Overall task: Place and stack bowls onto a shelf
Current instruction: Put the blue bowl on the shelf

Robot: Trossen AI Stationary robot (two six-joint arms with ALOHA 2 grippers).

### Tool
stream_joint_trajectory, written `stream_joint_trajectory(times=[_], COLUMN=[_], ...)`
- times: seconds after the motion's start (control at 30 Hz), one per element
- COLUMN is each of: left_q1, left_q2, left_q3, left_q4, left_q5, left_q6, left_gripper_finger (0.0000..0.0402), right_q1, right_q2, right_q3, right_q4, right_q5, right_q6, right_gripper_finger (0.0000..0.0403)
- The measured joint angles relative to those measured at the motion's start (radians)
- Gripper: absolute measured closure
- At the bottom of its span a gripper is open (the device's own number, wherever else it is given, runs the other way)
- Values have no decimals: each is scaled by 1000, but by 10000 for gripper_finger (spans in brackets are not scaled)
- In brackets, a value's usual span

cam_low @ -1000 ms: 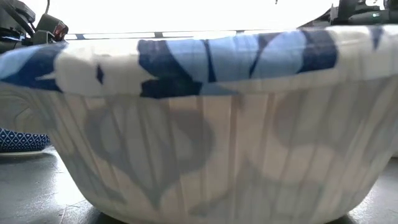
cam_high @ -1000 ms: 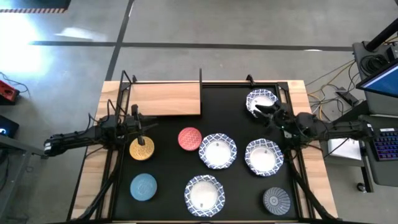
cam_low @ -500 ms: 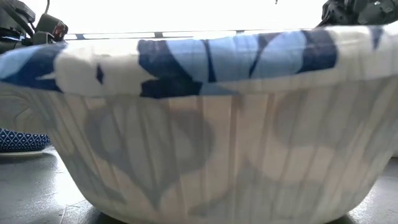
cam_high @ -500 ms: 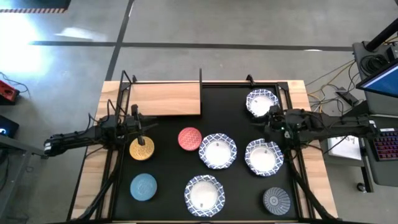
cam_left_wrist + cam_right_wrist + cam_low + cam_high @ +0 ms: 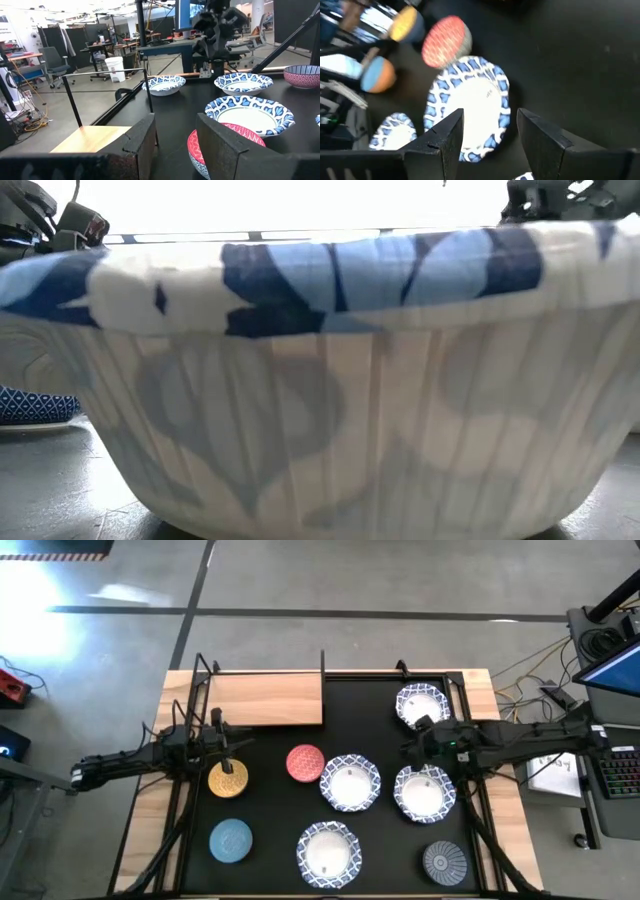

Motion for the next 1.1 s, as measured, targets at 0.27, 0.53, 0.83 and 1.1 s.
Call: stream_joint_trajectory(times=[0.27,0.53,0.83,1.1], left_q1=[0,0,0,0], left_q2=[0,0,0,0], left_q3=[0,0,0,0], left_q4=[15,51,62,109], left_q5=[1,-1,-1,-2], left_q6=[-37,3,4,4], left_gripper_finger=[275,275,275,275], right_q1=[71,215,413,612], right_q2=[118,158,252,388], right_q3=[29,60,123,227], right_q4=[-16,-32,-26,-54], right_q5=[-101,-101,-151,-209], right_q6=[158,389,584,686], right_gripper_finger=[229,229,229,229])
